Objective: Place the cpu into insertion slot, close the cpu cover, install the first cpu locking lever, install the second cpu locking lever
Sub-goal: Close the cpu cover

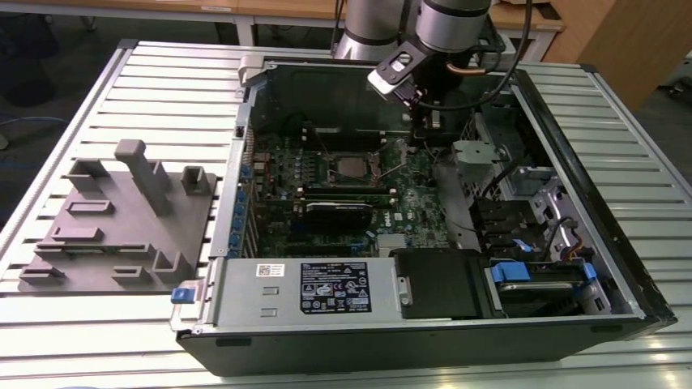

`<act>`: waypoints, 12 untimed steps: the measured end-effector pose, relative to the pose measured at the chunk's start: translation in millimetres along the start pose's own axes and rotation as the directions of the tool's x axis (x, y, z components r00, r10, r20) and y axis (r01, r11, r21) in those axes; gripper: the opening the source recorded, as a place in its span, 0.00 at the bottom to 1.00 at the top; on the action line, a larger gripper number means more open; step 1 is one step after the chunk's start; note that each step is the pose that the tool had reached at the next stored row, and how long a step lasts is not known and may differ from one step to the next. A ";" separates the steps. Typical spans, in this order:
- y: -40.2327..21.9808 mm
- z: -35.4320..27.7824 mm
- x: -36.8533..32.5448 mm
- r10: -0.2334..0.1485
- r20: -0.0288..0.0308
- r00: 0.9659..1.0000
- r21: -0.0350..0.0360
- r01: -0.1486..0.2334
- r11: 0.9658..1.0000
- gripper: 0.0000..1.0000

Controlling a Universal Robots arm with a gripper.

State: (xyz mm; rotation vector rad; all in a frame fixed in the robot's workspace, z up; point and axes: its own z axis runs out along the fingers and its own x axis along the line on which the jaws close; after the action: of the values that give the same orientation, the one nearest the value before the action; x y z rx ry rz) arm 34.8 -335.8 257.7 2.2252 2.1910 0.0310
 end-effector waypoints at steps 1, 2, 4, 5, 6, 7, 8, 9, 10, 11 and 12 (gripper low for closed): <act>0.0 0.0 0.0 0.000 0.000 1.000 0.000 0.000 1.000 0.10; 0.0 0.1 0.0 0.000 0.000 1.000 0.000 0.000 1.000 0.10; 0.2 0.6 0.0 0.000 0.000 1.000 0.000 0.000 1.000 0.10; 0.2 1.0 0.0 0.000 0.000 1.000 0.000 0.000 1.000 0.10; 0.2 1.4 0.0 0.000 0.000 1.000 0.000 0.000 1.000 0.10; 0.3 1.7 0.0 0.000 0.000 1.000 0.000 0.000 1.000 0.10; 0.5 1.9 0.0 0.000 0.000 1.000 0.000 0.000 1.000 0.10; 0.8 2.2 0.0 0.000 0.000 1.000 0.000 0.000 1.000 0.10; 1.2 2.5 0.0 0.000 0.000 1.000 0.000 0.000 1.000 0.10; 1.6 2.7 0.0 0.000 0.000 1.000 0.000 0.000 1.000 0.10; 1.9 3.0 0.0 0.000 0.000 1.000 0.000 0.000 1.000 0.10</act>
State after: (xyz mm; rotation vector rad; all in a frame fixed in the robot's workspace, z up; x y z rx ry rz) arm 36.8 -335.8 254.7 2.2251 2.1910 0.0308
